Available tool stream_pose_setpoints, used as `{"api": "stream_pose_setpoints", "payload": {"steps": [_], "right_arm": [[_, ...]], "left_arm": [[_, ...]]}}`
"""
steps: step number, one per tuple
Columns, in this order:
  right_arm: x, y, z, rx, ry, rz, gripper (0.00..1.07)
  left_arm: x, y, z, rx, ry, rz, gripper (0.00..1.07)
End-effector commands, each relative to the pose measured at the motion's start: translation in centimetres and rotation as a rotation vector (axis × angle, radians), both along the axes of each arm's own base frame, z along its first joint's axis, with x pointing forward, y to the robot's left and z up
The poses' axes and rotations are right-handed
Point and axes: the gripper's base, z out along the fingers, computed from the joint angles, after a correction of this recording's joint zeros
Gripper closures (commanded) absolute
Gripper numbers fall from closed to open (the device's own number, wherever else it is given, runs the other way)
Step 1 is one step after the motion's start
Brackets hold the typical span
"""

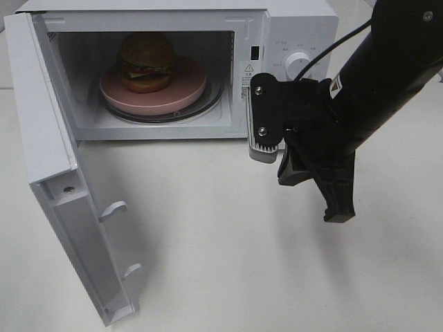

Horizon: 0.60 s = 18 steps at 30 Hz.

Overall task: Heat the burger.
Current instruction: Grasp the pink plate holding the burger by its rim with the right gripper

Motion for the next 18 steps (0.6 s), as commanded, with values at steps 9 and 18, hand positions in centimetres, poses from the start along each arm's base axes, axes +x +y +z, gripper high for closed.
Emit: {"api": "stream_pose_setpoints", "payload": {"steps": [9,18], "right_arm": [[1.6,0.0,2.3,-0.130,-0.192,0.264,0.92],[3.0,0.6,3.2,-0.072,-0.392,0.246,0.43]], "left_arm": [[-0.2,0.0,0.0,0.000,-0.027,-0.005,0.09],[-0.2,0.0,0.0,0.000,-0.027,-0.005,0.09]]}}
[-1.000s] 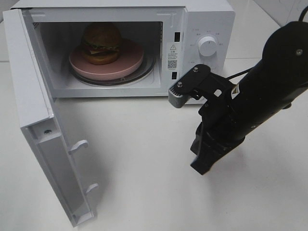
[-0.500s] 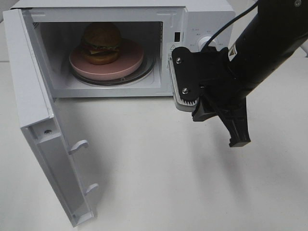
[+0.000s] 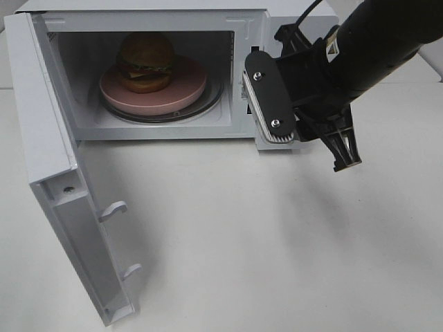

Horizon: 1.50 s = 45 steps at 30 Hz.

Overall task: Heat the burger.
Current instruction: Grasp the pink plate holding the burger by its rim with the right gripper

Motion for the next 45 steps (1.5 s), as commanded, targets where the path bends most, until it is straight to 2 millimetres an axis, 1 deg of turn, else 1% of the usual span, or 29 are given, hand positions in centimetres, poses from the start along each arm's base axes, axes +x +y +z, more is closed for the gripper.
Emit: {"api": "stream_pose_setpoints", "payload": {"steps": [1,2,3,4,5,7,9,10,13,15,18,20,22,23,24,25,27,28,30,31,33,37,45], "right_arm": [[0.6,0.5,1.0,0.078,-0.089,-0.013,0.35],[0.6,0.5,1.0,0.078,-0.089,-0.013,0.35],[0.7,0.6,1.1,0.105,-0.101,-0.031,0.21],[0.8,0.7,1.0,0.109,-0.103,-0.035,0.12],[0.8,0.7,1.0,0.109,-0.103,-0.035,0.12],[1.1,0.6,0.5,0.070,-0.109,-0.015,0.08],[1.2,0.8,0.3,0.060,-0.104,-0.010,0.08],[1.3,1.3,-0.2,0.035,-0.087,0.007,0.09],[1.5,1.9,-0.6,0.009,-0.089,0.032,0.10],[2.0,3.0,-1.0,-0.008,-0.096,0.052,0.10],[2.1,3.4,-1.1,-0.008,-0.098,0.057,0.11],[3.1,4.5,-1.7,0.001,-0.100,0.052,0.12],[3.4,4.7,-1.7,0.003,-0.102,0.051,0.12],[3.9,5.1,-2.0,0.006,-0.100,0.046,0.12],[3.9,5.1,-2.0,0.006,-0.100,0.046,0.12],[4.5,5.5,-2.2,0.013,-0.103,0.042,0.13],[4.8,5.7,-2.4,0.017,-0.105,0.041,0.13],[5.3,6.2,-2.6,0.033,-0.115,0.039,0.14],[5.5,6.4,-2.7,0.036,-0.116,0.037,0.14],[6.1,6.8,-3.0,0.046,-0.116,0.029,0.14],[6.4,7.0,-3.0,0.054,-0.122,0.026,0.14],[7.5,7.9,-3.8,0.072,-0.137,0.032,0.15],[8.9,9.0,-4.9,0.086,-0.126,0.020,0.17]], "left_arm": [[-0.2,0.0,0.0,0.000,-0.027,-0.005,0.09],[-0.2,0.0,0.0,0.000,-0.027,-0.005,0.09],[-0.2,0.0,0.0,0.000,-0.027,-0.005,0.09],[-0.2,0.0,0.0,0.000,-0.027,-0.005,0.09],[-0.2,0.0,0.0,0.000,-0.027,-0.005,0.09],[-0.2,0.0,0.0,0.000,-0.027,-0.005,0.09],[-0.2,0.0,0.0,0.000,-0.027,-0.005,0.09],[-0.2,0.0,0.0,0.000,-0.027,-0.005,0.09],[-0.2,0.0,0.0,0.000,-0.027,-0.005,0.09],[-0.2,0.0,0.0,0.000,-0.027,-0.005,0.09],[-0.2,0.0,0.0,0.000,-0.027,-0.005,0.09],[-0.2,0.0,0.0,0.000,-0.027,-0.005,0.09],[-0.2,0.0,0.0,0.000,-0.027,-0.005,0.09],[-0.2,0.0,0.0,0.000,-0.027,-0.005,0.09],[-0.2,0.0,0.0,0.000,-0.027,-0.005,0.09],[-0.2,0.0,0.0,0.000,-0.027,-0.005,0.09],[-0.2,0.0,0.0,0.000,-0.027,-0.005,0.09],[-0.2,0.0,0.0,0.000,-0.027,-0.005,0.09],[-0.2,0.0,0.0,0.000,-0.027,-0.005,0.09],[-0.2,0.0,0.0,0.000,-0.027,-0.005,0.09],[-0.2,0.0,0.0,0.000,-0.027,-0.005,0.09],[-0.2,0.0,0.0,0.000,-0.027,-0.005,0.09],[-0.2,0.0,0.0,0.000,-0.027,-0.005,0.09]]}}
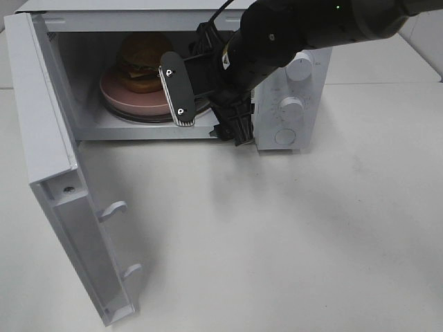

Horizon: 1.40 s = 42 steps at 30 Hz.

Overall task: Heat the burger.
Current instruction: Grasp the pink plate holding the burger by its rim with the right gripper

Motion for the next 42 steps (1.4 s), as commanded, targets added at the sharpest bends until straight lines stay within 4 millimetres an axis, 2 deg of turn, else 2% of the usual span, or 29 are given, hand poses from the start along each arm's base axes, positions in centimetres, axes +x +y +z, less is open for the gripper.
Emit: {"api": "stream_pose_setpoints", "payload": {"steps": [1,10,17,35,42], "right_arm": [[0.9,0.9,-0.5,0.028,0.005,-0.016,0.18],[2.8,2.2,-2.2,0.054,0.016,-0.051,0.20],[3.6,2.9,-3.4,0.070,0.048,-0.086,0.22],[6.1,4.7,-4.7,0.092,0.056,-0.116,0.26],[7.3,5.7,-5.8,0.120,0.063,-0.131,0.27]], "left_arm": [[-0.2,0.0,0.0,0.000,-0.027,-0.005,0.09],[-0.2,0.0,0.0,0.000,-0.027,-0.005,0.09],[-0.2,0.0,0.0,0.000,-0.027,-0.005,0.09],[-0.2,0.0,0.0,0.000,-0.027,-0.005,0.09],[-0.2,0.0,0.0,0.000,-0.027,-0.005,0.09]]}}
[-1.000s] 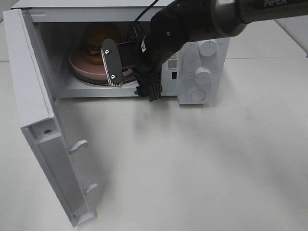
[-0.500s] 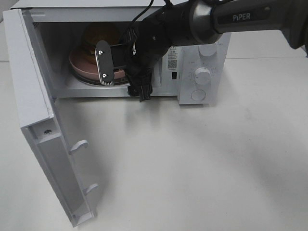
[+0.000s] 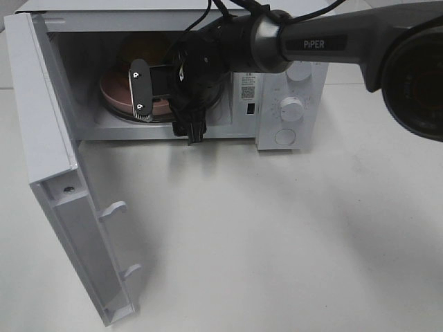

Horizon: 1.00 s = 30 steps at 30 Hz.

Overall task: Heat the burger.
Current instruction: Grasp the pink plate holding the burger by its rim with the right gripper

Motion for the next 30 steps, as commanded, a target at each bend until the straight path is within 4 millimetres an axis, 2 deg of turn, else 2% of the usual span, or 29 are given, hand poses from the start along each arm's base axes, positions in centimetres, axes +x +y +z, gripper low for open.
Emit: {"api": "stream_pose_setpoints", "payload": {"steps": [1,7,13,16,17,18,19,20,21,22,23,24,25,26,27,30], "right_arm": [[0.2,0.4,-0.2,0.020,0.012,-0.013,0.27],[0.8,0.8,-0.6,0.028,0.008,-0.014,0.27],[0.6,1.5,-1.1,0.029,0.012,-0.005,0.28],[0.3,1.9,-1.2,0.037,0.018,0.000,0.33],[0.3,1.9,-1.1,0.042,0.016,0.000,0.41],[0.3,1.9,-1.1,0.042,0.016,0.000,0.41],[0.2,2.0,-1.1,0.040,0.018,0.001,0.52],[0.2,2.0,-1.2,0.040,0.019,0.001,0.58],[0.2,2.0,-1.2,0.040,0.019,0.001,0.58],[0.1,2.0,-1.2,0.037,0.026,0.000,0.74],[0.1,2.0,-1.2,0.037,0.026,0.000,0.74],[0.1,2.1,-1.2,0.043,0.032,-0.004,0.89],[0.1,2.1,-1.2,0.043,0.032,-0.004,0.89],[-0.1,2.3,-1.2,0.043,0.034,-0.001,0.95],[-0.2,2.4,-1.2,0.042,0.035,0.003,1.06],[-0.3,2.5,-0.9,0.042,0.034,0.005,1.07]], "left_arm": [[-0.2,0.0,0.0,0.000,-0.027,-0.005,0.09],[-0.2,0.0,0.0,0.000,-0.027,-0.005,0.09],[-0.2,0.0,0.0,0.000,-0.027,-0.005,0.09],[-0.2,0.0,0.0,0.000,-0.027,-0.005,0.09],[-0.2,0.0,0.0,0.000,-0.027,-0.005,0.09],[-0.2,0.0,0.0,0.000,-0.027,-0.005,0.09],[-0.2,0.0,0.0,0.000,-0.027,-0.005,0.09],[-0.2,0.0,0.0,0.000,-0.027,-0.005,0.09],[-0.2,0.0,0.0,0.000,-0.027,-0.005,0.09],[-0.2,0.0,0.0,0.000,-0.027,-0.005,0.09],[-0.2,0.0,0.0,0.000,-0.027,-0.005,0.09],[-0.2,0.0,0.0,0.000,-0.027,-0.005,0.09],[-0.2,0.0,0.0,0.000,-0.027,-0.005,0.09],[-0.2,0.0,0.0,0.000,-0.027,-0.005,0.09],[-0.2,0.0,0.0,0.000,-0.027,-0.005,0.09],[-0.2,0.0,0.0,0.000,-0.027,-0.005,0.09]]}}
